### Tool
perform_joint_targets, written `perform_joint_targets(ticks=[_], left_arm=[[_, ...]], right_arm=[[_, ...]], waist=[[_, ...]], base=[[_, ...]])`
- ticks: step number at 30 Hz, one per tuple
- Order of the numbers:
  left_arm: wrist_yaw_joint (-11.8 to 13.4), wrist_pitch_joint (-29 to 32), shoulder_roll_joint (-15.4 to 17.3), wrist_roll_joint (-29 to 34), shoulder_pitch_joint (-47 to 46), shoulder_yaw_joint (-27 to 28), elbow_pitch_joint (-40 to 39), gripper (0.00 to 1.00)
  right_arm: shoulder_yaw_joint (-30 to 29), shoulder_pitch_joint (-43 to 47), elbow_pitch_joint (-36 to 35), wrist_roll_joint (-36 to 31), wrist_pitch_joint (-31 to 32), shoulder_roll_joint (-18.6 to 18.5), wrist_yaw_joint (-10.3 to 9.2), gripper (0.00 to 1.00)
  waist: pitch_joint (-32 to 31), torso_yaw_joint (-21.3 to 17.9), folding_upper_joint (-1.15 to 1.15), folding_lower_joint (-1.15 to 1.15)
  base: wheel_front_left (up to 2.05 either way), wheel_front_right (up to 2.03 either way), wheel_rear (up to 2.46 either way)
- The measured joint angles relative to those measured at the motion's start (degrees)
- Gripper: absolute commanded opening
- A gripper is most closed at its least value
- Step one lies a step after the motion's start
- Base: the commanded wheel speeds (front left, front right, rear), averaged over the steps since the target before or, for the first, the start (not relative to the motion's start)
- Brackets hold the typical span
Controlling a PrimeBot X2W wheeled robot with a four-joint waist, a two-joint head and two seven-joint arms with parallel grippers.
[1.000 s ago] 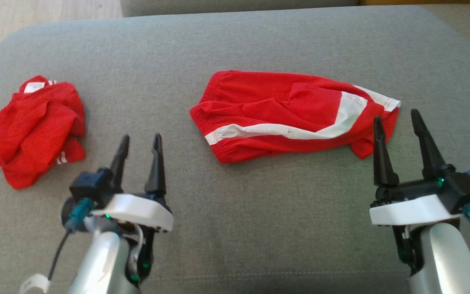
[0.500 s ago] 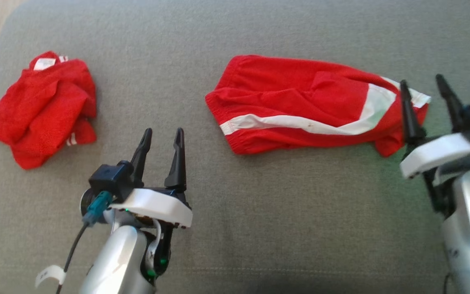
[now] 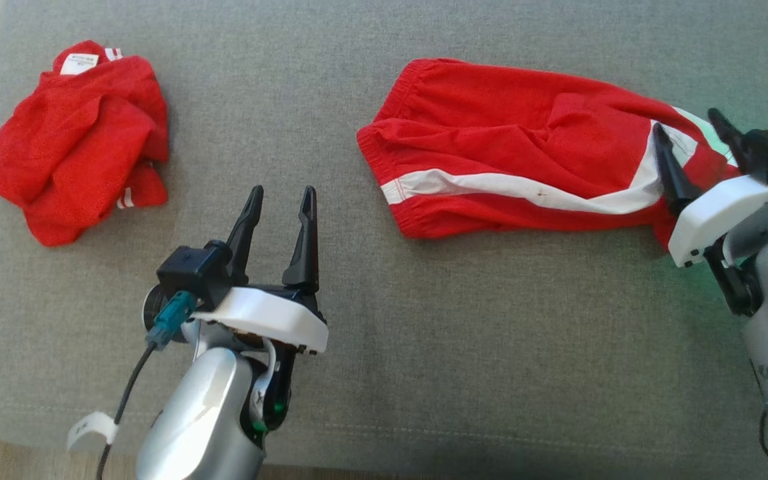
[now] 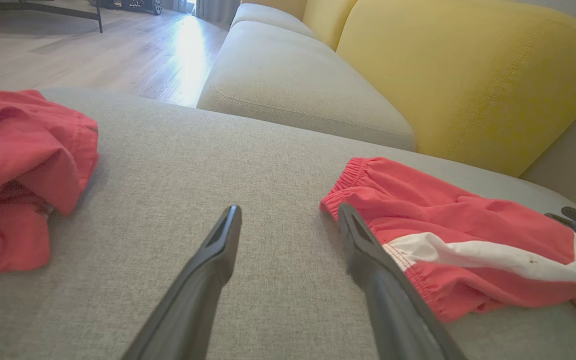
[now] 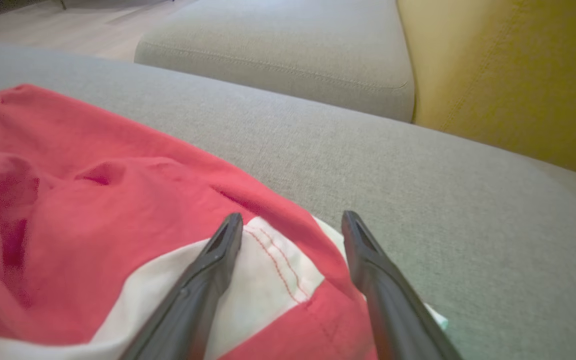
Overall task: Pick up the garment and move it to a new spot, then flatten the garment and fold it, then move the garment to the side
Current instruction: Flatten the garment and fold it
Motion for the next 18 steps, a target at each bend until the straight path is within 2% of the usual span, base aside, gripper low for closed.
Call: perform_joint_targets(ticks=[13, 14, 15, 16, 18], left_arm=[[0.24, 0.0, -0.08, 0.02, -0.74, -0.73, 0.89, 1.0], [0.24, 0.0, -0.08, 0.02, -0.81, -0.86, 1.01, 1.0], [0.24, 0.0, -0.08, 0.02, -0.86, -0.96, 1.08, 1.0], [0.24, 0.0, -0.08, 0.02, -0.91, -1.04, 1.13, 1.0], [0.24, 0.0, -0.08, 0.02, -0.98, -1.16, 1.3, 1.0]], right_arm=[[7.47, -3.03, 5.46, 5.01, 0.64, -1.62, 0.0, 1.0], [7.88, -3.14, 5.82, 5.22, 0.52, -1.79, 0.0, 0.78], [8.23, -3.18, 6.12, 5.54, 0.37, -1.92, 0.0, 0.24], [8.54, -3.18, 6.38, 5.69, 0.3, -2.03, 0.0, 0.0], [9.11, -3.18, 6.79, 6.02, -0.2, -2.2, 0.0, 0.0]], waist=[[1.05, -0.39, 0.0, 0.0], [1.04, -0.4, 0.0, 0.0], [1.0, -0.43, 0.0, 0.0], [0.95, -0.48, 0.0, 0.0], [0.79, -0.61, 0.0, 0.0]], base=[[0.0, 0.0, 0.0], [0.0, 0.0, 0.0], [0.0, 0.0, 0.0], [0.0, 0.0, 0.0], [0.0, 0.0, 0.0]])
